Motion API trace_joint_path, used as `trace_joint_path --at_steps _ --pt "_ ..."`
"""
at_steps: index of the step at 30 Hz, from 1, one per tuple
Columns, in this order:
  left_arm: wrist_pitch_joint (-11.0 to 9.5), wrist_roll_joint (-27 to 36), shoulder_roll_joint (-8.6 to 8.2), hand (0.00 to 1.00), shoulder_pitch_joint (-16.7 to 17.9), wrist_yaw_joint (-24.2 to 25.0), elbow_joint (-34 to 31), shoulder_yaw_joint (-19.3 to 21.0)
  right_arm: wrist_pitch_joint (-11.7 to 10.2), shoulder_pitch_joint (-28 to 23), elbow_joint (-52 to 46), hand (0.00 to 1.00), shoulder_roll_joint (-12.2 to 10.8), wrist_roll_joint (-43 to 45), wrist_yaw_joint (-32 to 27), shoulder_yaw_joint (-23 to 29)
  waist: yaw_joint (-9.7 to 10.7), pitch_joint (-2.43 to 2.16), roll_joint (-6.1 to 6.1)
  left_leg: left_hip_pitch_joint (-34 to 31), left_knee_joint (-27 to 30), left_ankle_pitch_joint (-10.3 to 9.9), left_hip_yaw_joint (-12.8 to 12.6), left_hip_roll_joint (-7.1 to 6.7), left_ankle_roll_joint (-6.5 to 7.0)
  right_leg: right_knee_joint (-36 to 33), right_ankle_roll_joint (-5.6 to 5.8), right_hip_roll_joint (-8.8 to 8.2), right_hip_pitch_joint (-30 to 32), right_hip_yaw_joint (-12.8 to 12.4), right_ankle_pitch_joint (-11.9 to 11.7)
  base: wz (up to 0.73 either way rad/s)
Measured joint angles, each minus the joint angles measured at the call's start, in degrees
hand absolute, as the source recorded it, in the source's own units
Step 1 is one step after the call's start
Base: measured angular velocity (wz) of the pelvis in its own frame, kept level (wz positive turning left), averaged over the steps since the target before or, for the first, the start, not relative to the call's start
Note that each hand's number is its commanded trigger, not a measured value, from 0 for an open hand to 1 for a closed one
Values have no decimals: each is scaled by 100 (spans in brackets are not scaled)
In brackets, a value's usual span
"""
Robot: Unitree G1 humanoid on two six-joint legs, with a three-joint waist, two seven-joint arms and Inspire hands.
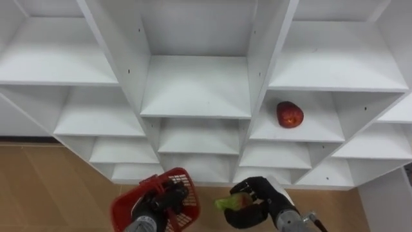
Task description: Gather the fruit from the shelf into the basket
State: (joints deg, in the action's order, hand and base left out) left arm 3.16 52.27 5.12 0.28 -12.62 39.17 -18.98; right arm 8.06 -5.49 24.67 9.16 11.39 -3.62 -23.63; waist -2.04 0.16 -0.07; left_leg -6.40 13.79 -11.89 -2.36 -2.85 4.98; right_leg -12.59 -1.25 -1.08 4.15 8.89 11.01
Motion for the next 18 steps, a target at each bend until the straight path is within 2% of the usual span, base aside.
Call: trace_joint_path --at_steps 4,9,18 --pt "-13 -5 2 100 11 33 1 -171 -12 114 361 100 -55 6 7 -14 -10 14 -7 6 -1 0 -6 -3 1 0 0 -4 -6 -3 0 0" --pt "-13 -2 -14 100 21 108 52 -268 -24 252 566 100 -92 20 61 -48 -16 76 20 -2 -12 0 -31 1 1 1 0 1 9 17 0 -2" --pt "-2 235 -45 100 18 256 141 -304 -33 507 666 100 -126 17 125 -221 -16 87 37 -3 -35 0 -9 7 -1 2 0 -6 15 135 0 1"
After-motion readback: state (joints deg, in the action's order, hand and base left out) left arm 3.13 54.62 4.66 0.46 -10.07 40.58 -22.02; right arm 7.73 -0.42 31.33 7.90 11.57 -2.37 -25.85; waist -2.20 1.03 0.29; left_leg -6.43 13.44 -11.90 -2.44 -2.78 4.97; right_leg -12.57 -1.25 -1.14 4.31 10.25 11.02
